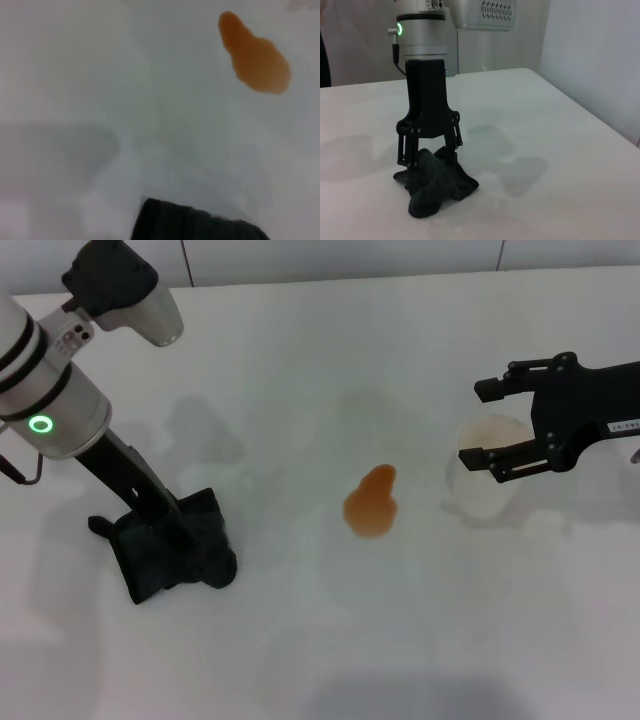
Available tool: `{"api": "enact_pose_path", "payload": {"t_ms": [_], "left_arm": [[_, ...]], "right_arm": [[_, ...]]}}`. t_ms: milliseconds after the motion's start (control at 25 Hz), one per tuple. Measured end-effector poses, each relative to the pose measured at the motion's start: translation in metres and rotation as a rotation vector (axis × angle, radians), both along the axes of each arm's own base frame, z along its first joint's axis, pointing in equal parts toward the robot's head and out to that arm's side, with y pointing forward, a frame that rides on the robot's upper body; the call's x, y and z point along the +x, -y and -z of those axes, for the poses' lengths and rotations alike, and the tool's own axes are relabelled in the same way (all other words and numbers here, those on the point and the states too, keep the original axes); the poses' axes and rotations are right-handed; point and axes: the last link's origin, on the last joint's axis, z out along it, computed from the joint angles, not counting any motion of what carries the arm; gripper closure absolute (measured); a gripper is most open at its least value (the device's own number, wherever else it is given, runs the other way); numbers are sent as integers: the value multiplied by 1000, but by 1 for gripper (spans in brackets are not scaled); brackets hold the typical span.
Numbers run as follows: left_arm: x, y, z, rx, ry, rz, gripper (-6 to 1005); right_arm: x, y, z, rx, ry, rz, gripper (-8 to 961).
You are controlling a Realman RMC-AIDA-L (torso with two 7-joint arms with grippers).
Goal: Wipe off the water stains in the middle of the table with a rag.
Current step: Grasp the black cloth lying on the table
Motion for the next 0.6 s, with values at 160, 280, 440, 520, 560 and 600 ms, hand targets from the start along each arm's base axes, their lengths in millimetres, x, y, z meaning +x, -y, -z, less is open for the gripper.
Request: {"api": "enact_pose_path", "payload": {"t_ms": [160,280,440,520,560,600], "left_arm": [[-3,0,2,7,-1,-2,141],[-4,0,2,10,-2,-3,142],[-8,0,6,12,-32,0,142],[-10,1,8,10,-40,-4,142],[-10,1,8,9,-41,-5,142],[-11,1,9,7,-42,-7,142]], "right_arm": [[1,0,1,-3,-2,4,124],[2,0,1,-3,-4,6,124],[2,0,0,1,-7,8,124],[3,-1,0,2,-8,11,124],[3,-1,0,2,-9,12,124],[4,-1,0,2,-9,14,124]]}}
